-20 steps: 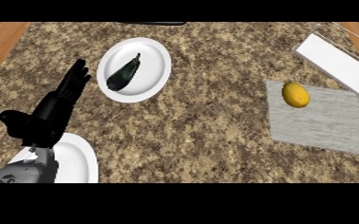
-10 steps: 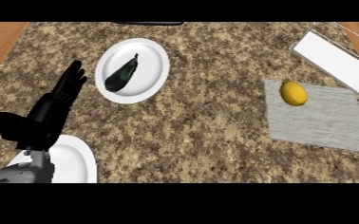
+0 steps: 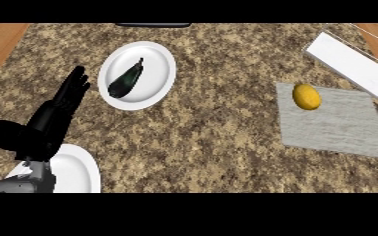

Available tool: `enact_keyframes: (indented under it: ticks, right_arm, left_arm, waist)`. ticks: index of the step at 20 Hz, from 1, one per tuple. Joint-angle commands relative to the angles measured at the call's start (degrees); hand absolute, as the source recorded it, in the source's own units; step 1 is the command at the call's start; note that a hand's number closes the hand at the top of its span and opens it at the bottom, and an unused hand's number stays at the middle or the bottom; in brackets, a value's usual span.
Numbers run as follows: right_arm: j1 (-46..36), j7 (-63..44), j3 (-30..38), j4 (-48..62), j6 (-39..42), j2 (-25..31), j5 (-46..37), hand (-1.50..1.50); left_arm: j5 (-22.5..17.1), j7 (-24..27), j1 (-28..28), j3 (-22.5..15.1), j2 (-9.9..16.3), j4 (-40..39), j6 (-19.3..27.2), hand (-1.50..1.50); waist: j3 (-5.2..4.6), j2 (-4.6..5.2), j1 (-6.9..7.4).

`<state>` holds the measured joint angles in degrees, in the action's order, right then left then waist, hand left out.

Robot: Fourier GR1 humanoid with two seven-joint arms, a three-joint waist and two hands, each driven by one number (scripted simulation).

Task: Pick the squash from the placemat and place it in the tiered shelf

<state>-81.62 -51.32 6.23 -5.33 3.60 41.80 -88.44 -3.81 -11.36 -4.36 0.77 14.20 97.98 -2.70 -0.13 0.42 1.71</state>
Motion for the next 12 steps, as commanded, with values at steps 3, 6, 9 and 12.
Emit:
enact_keyframes:
  ticks: [3,6,9,12]
  right_arm:
    - [-2.4,-5.1,-0.2,-6.6,-3.2,-1.3,0.0,-1.5]
    - [-4.2,-6.2,2.2,-9.4,-9.3,-0.4,1.9,-1.5]
    - [-4.8,-7.2,2.2,-12.4,-14.1,-0.2,1.6,-1.5]
    - [-9.1,-10.2,3.1,-15.6,-15.0,1.1,1.7,-1.5]
  left_arm:
    - [0.7,1.1,0.6,-0.3,-1.2,-0.6,0.3,0.0]
    - [0.9,1.0,0.4,-0.5,-1.1,-0.3,0.3,0.0]
    - [0.6,0.6,0.4,-0.3,-0.5,-0.4,-0.6,0.0]
    - [0.5,0.4,-1.2,1.4,0.3,-1.6,-0.2,0.0]
  waist:
    - [0.11,0.0,-0.14]
    - [0.14,0.21,0.39]
    - [0.15,0.17,0.37]
    - [0.1,-0.02,-0.09]
